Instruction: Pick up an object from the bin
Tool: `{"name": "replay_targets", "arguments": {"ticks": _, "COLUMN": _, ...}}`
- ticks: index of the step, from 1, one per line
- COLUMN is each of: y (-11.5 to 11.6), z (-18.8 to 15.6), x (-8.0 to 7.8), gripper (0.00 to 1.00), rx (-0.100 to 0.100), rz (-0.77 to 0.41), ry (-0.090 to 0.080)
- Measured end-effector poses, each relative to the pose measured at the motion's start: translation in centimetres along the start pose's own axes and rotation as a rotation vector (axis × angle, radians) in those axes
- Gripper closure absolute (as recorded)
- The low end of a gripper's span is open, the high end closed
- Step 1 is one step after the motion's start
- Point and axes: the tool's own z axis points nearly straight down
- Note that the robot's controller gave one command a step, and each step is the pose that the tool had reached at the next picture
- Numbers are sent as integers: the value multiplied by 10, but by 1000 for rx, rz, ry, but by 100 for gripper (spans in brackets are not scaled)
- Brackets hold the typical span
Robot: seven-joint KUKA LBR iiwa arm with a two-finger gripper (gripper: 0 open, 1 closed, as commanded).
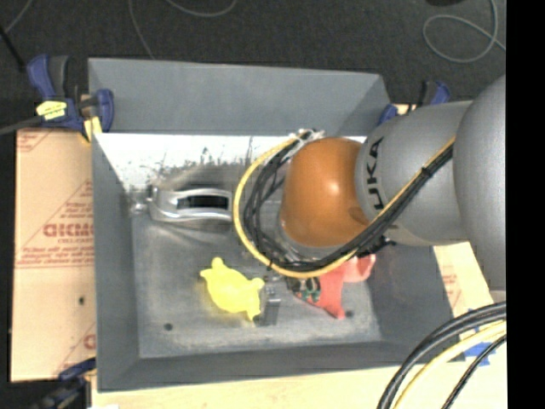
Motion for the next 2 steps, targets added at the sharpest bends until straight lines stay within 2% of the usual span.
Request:
{"name": "replay_targets", "arguments": {"ticks": 1, "y": 0, "z": -4, "x": -2, "gripper": 0, "rx": -1, "rz": 2, "ry": -7}}
{"name": "replay_targets", "arguments": {"ticks": 2, "y": 6, "z": 21, "x": -11, "gripper": 0, "rx": 0, "rz": -54, "ry": -10}}
